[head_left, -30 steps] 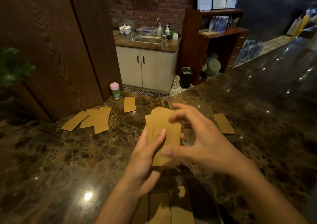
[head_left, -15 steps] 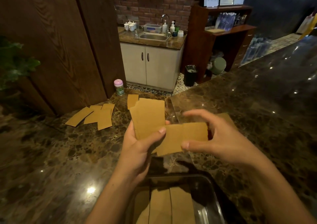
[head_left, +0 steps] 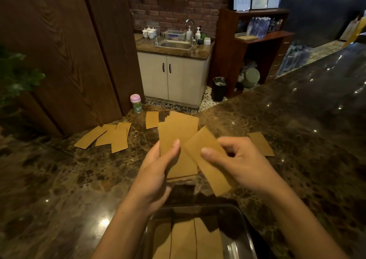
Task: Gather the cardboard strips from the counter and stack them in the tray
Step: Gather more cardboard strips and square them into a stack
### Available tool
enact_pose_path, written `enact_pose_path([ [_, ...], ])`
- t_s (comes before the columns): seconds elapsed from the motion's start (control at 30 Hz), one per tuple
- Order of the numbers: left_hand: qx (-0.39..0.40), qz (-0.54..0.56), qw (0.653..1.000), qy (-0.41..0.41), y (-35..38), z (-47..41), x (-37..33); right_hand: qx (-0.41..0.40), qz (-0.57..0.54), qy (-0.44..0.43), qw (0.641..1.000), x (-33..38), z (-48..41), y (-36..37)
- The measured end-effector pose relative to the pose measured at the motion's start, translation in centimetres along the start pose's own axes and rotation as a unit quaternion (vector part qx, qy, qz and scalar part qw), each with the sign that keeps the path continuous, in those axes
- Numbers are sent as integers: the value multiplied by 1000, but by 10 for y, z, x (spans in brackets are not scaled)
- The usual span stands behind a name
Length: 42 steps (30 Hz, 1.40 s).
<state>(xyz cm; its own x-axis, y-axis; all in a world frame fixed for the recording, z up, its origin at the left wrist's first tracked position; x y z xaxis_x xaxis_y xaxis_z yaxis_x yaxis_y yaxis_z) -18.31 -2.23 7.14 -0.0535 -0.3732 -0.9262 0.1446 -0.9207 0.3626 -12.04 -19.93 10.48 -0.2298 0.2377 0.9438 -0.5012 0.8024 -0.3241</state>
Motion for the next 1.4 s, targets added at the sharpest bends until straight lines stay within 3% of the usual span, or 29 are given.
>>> enact_pose_path([
  [0.07,-25,13,1000,3,-2,-1,3,-109,-104,22,988,-7,4,2],
  [0.17,-59,18,998,18,-2,-2,4,-189,-200,29,961,-12,7,15],
  [0.43,-82,23,996,36,-4,-1,5,-210,-352,8,912,-9,12,20],
  [0.6,-59,-26,997,30,-2,1,7,-104,-236,19,966,-3,6,20],
  [0.67,-57,-35,997,39,-3,1,8,-84,-238,18,968,-3,4,21],
  [0.83,-63,-17,997,48,-4,0,11,-198,-322,0,926,-9,7,23],
  [0.9,-90,-1,994,68,-8,0,6,-203,-314,6,927,-12,8,22],
  [1.07,-180,26,978,103,-29,-6,-13,-46,-156,29,986,-16,14,21],
  [1.27,-120,-111,982,98,-35,-11,-19,-76,-129,-42,988,-4,12,-7],
  [1.4,-63,-147,983,85,-27,-11,-21,-42,5,-37,998,-2,1,-4],
])
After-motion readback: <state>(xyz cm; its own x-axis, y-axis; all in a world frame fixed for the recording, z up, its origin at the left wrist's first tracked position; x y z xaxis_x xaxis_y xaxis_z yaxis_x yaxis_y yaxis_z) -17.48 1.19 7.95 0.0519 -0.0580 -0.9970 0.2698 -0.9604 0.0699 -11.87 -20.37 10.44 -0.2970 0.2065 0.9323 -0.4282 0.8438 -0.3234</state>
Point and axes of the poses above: each hand's wrist, its own z-axis away from the middle knuckle, its own y-axis out of the palm, x = y × z, the point moved 4 cm from there along -z, towards the middle knuckle, and after that the axes turned 7 degrees about -z, right-handed, at the moved point
